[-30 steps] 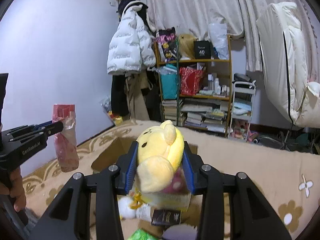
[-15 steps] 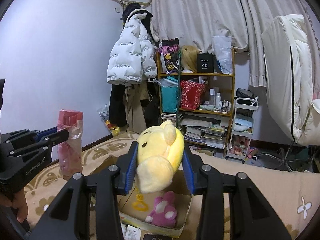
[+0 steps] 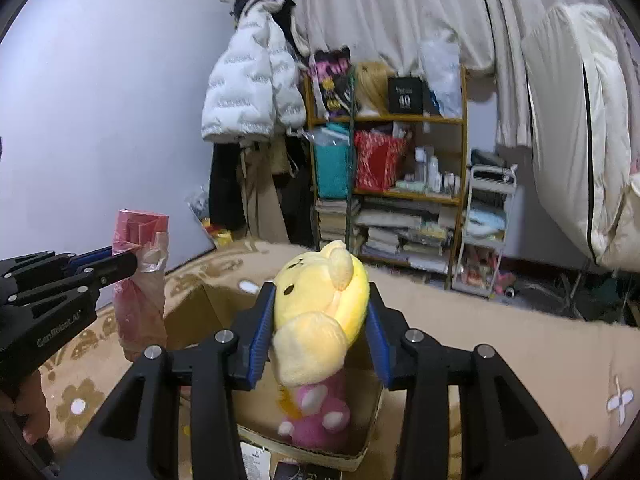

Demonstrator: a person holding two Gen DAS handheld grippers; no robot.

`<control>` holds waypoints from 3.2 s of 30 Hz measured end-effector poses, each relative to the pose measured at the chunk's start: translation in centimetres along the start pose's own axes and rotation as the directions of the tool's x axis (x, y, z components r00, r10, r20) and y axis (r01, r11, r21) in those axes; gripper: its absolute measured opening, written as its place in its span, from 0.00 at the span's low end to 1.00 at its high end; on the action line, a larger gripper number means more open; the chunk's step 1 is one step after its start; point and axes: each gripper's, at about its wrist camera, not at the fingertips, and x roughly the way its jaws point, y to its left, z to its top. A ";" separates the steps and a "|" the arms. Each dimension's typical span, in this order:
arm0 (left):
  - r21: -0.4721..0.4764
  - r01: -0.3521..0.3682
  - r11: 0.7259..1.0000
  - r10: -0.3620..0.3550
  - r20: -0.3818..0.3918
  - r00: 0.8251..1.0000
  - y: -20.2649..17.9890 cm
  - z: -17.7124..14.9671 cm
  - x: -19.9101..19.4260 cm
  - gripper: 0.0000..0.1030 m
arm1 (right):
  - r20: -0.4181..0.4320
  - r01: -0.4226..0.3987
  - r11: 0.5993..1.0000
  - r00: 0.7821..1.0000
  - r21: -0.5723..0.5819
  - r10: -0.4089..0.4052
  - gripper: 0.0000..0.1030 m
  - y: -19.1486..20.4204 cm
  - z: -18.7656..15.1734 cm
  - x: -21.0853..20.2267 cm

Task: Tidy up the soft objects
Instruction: 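Carry the packet and yellow bear over the box and release both inside, then lower both tools toward the green tissue packet and white-haired doll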

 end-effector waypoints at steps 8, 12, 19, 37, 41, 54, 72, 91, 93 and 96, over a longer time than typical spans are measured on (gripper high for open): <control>0.048 -0.007 0.999 0.010 -0.063 0.998 -1.5 -0.8 2.0 0.13 | -0.072 -0.016 1.000 0.997 0.009 0.017 0.44 -0.6 -1.7 1.7; 0.051 -0.008 0.999 0.012 -0.076 0.997 -1.7 -0.8 2.5 0.17 | -0.110 -0.027 0.999 0.993 0.026 0.030 0.46 -0.7 -2.1 2.0; 0.037 -0.017 0.999 0.022 -0.153 0.988 -1.3 -1.3 3.8 0.20 | -0.144 -0.039 0.998 0.989 0.054 0.047 0.49 -1.2 -2.6 2.4; 0.028 -0.067 0.997 0.071 -0.207 0.976 -0.1 -2.6 1.8 0.68 | -0.133 -0.051 0.990 0.989 0.132 0.069 0.81 -2.4 -2.8 -0.1; 0.021 -0.074 0.997 0.077 -0.202 0.976 0.3 -2.8 0.5 0.77 | -0.141 -0.042 0.988 0.988 0.151 0.063 0.89 -2.5 -2.6 -1.1; 0.027 -0.085 0.996 0.088 -0.200 0.976 0.7 -3.8 -3.9 0.94 | -0.165 -0.023 0.983 0.985 0.183 0.054 1.00 -2.3 -3.2 -5.1; 0.029 -0.034 0.999 0.041 -0.311 0.950 -1.0 -6.3 -5.6 0.94 | -0.256 0.012 0.971 0.965 0.237 0.051 1.00 -2.3 -5.5 -7.3; 0.010 0.076 0.997 -0.063 -0.457 0.887 -4.3 -10.0 -1.7 0.94 | -0.447 0.072 0.953 0.892 0.295 0.071 1.00 -3.4 -9.1 -3.9; 0.004 0.090 0.996 -0.077 -0.471 0.879 -4.8 -10.4 -1.2 0.94 | -0.462 0.077 0.948 0.883 0.307 0.078 1.00 -3.7 -9.5 -3.5; -0.015 0.111 0.994 -0.104 -0.488 0.867 -5.4 -11.0 -0.5 0.94 | -0.490 0.089 0.941 0.867 0.326 0.087 1.00 -4.2 -10.1 -2.9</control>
